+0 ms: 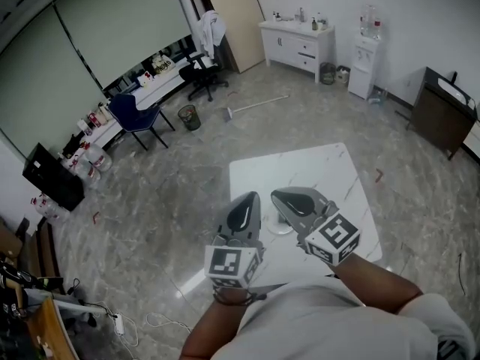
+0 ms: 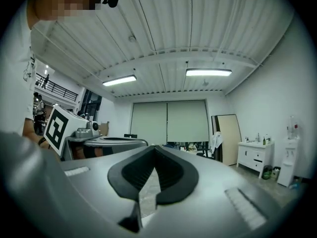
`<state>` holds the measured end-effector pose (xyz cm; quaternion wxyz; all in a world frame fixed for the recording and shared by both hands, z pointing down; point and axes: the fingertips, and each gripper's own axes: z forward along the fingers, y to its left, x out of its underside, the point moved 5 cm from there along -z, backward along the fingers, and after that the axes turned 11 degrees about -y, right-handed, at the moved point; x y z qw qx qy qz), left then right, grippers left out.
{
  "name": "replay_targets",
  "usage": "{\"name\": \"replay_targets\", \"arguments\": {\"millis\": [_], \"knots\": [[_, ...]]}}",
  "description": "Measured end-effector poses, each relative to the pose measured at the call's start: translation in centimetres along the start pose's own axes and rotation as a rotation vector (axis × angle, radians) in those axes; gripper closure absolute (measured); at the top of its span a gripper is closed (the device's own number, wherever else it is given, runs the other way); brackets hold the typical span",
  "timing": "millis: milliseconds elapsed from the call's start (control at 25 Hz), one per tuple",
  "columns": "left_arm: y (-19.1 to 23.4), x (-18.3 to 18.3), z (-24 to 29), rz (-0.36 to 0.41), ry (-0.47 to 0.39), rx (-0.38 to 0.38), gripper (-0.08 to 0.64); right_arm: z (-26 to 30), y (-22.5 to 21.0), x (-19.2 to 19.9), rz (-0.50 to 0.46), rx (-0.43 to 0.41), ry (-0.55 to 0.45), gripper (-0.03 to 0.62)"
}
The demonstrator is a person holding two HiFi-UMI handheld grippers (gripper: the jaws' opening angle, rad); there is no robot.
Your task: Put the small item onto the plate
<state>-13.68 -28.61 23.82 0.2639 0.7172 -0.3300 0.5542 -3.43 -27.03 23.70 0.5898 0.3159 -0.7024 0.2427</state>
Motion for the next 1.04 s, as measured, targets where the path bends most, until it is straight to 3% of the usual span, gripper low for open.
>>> {"name": "replay_targets", "arguments": {"millis": [160,1040], "knots": [[-0.8,0.3,-0.1,0.024,0.029,0.011,0.554,-0.2,0.6,-0.4,-0.012,-0.013,0.009,0.591],[0.1,1.0,-2.4,-0.002,0.046,-0.011,0.554,0.6,2.3,0.7,0.035,-0.029,0.022,0.591]]}}
